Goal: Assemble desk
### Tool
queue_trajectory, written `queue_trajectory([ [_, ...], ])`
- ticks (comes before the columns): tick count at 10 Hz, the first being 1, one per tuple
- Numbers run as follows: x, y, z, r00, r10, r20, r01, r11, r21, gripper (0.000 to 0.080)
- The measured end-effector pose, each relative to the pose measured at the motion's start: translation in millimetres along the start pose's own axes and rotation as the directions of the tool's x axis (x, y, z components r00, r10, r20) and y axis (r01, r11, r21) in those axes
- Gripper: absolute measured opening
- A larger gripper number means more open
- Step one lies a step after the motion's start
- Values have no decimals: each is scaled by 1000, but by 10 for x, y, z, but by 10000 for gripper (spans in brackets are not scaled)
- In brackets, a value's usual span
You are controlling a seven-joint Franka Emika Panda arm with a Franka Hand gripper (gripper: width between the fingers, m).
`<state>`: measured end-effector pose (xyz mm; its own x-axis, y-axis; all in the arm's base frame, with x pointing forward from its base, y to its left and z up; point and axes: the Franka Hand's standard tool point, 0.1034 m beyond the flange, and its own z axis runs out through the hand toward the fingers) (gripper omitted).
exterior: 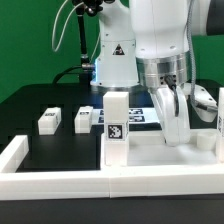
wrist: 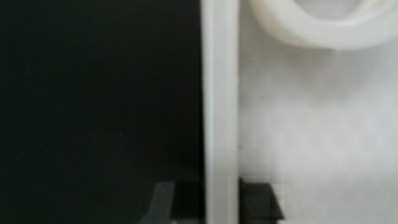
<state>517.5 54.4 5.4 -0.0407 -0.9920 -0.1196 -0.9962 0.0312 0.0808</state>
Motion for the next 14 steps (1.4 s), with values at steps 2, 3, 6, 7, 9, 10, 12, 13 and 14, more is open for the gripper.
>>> queue_trajectory([
  [2,0,0,0,1000,-2,0,2,1000,0,71],
  [3,9,2,-1,999,-39,-1,39,999,1,71],
  [6,313,257,-137,902,-432,5,432,902,2,72],
  [7,463,324,-149,873,-488,7,488,873,2,72],
  [9,615,393,-98,716,-698,16,698,716,-14,74],
  [10,630,396,-79,702,-712,9,712,702,-20,74],
  [12,719,405,-78,613,-790,8,790,613,-23,74],
  [13,746,392,-82,573,-819,1,819,573,-23,74],
  [14,768,373,-98,493,-870,0,869,493,-29,73],
])
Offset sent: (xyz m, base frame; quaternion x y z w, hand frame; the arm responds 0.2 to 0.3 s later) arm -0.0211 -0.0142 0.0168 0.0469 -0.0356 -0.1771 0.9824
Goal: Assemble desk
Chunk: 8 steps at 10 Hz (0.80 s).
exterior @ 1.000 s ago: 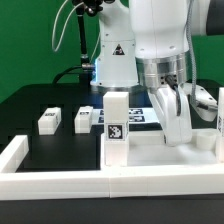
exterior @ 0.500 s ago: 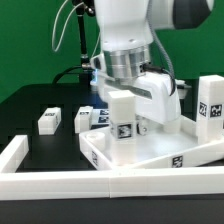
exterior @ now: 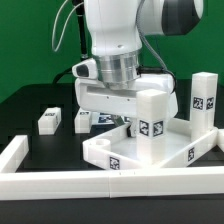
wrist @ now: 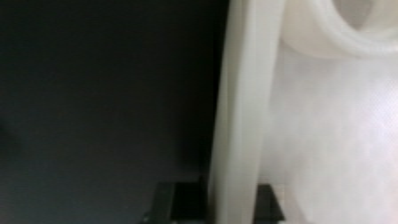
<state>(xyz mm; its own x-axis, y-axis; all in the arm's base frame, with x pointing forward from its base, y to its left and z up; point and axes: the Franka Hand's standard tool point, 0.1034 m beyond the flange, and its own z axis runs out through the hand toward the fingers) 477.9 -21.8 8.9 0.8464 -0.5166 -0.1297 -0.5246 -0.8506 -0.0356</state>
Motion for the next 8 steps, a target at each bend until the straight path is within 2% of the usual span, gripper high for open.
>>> queue_trajectory([
  [2,290,-96,-191,941,-334,-49,333,943,-27,72],
  [4,429,-204,-258,827,-558,-68,556,830,-49,59],
  [6,423,-174,-249,764,-643,-59,640,766,-57,49],
  [8,436,-148,-252,663,-747,-43,744,664,-74,33],
])
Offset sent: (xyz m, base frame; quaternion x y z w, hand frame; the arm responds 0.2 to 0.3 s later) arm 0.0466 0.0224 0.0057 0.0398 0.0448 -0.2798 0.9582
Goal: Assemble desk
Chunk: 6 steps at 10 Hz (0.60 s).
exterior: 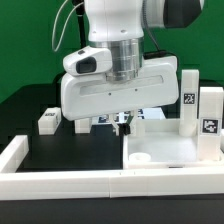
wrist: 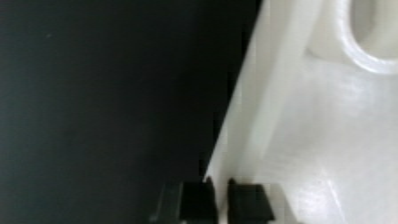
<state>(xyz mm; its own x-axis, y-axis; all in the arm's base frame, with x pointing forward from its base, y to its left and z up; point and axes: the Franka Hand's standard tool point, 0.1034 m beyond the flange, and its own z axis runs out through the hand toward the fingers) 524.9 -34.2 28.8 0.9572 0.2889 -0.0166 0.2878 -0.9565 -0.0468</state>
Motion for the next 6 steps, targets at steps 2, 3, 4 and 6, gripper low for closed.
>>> queue_trajectory([
  [2,36,33,-1,998,-70,4,70,997,-10,18],
  [3,113,34,-9,1000,-30,-3,30,999,-16,8],
  [4,101,41,-7,1000,-30,-2,30,999,-16,8],
  [6,89,57,-11,1000,-12,1,12,1000,-11,2],
])
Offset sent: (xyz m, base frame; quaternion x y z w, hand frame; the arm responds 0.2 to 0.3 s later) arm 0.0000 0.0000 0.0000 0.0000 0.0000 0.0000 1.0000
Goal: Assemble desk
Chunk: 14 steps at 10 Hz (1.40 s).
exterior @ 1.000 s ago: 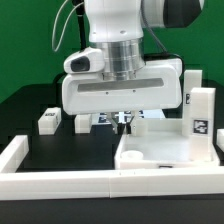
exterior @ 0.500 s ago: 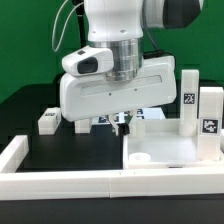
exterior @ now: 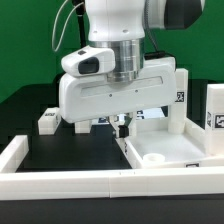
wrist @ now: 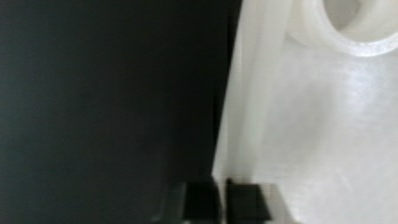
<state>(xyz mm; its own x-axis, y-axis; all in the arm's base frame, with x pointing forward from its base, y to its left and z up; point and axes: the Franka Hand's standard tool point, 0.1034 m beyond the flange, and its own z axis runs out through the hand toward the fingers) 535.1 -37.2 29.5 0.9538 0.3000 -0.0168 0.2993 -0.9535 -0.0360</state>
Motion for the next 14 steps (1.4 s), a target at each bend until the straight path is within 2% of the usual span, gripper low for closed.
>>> queue_trajectory([
  [1,-16,21,-15,1000,27,8,-27,1000,9,198],
  [2,-20,30,-2,999,51,8,-51,999,8,381],
  [3,-36,38,25,998,66,12,-66,998,6,381],
  [4,-43,40,51,997,70,15,-70,998,5,516],
  [5,-33,29,78,996,85,18,-85,996,4,516],
  [6,-27,15,119,995,96,27,-96,995,2,623],
  [7,-9,7,156,995,98,36,-98,995,-5,644],
  [11,-18,27,160,994,102,35,-101,995,-6,649],
  [12,-19,29,161,994,102,35,-102,995,-6,556],
  [13,-21,31,161,994,102,36,-102,995,-6,421],
  [14,-21,31,162,994,102,36,-102,995,-6,421],
])
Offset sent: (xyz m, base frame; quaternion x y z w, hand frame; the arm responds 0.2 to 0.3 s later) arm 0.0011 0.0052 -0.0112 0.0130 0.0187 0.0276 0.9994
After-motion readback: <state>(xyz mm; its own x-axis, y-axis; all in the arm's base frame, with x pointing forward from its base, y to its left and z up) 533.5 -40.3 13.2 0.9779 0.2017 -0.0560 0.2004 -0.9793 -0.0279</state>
